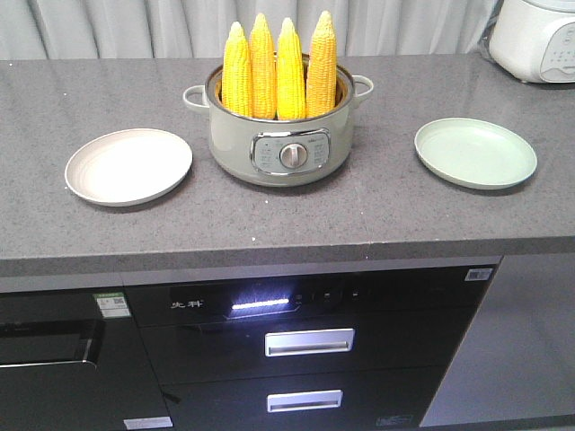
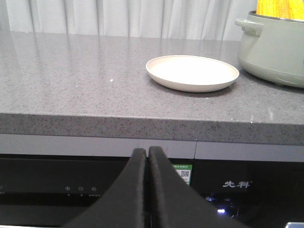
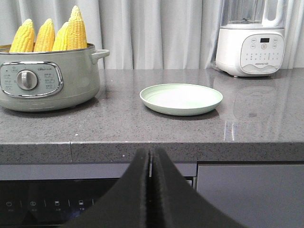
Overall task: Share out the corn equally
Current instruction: 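Drive closer to the counter and stop facing the corn pot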
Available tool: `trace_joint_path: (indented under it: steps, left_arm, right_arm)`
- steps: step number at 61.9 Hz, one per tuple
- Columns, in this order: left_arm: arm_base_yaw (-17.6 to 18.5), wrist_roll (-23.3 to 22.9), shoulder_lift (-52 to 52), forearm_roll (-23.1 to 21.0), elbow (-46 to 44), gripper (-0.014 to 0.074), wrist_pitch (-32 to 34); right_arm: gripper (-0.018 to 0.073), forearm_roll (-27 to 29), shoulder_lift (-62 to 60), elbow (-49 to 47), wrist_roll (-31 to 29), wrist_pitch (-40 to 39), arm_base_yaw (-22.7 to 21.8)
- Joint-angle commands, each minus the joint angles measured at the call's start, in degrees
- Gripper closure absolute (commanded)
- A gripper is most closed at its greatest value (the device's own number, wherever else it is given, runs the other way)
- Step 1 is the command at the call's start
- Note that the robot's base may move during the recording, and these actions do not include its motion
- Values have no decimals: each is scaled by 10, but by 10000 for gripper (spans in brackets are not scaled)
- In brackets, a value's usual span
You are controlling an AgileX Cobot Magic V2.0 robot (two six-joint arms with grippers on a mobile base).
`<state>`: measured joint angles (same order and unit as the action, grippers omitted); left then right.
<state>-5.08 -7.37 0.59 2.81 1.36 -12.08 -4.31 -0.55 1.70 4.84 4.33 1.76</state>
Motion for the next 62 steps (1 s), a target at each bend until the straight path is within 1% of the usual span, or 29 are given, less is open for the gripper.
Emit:
trace_joint_path:
  steps: [1,62]
  left_arm:
    - [1,-4,9,-1,7,603,40]
    - [1,-4,9,-1,7,603,40]
  right_arm:
    - [565,-6,-2,6,-4,-43,-5]
    - [565,-6,-2,6,-4,-43,-5]
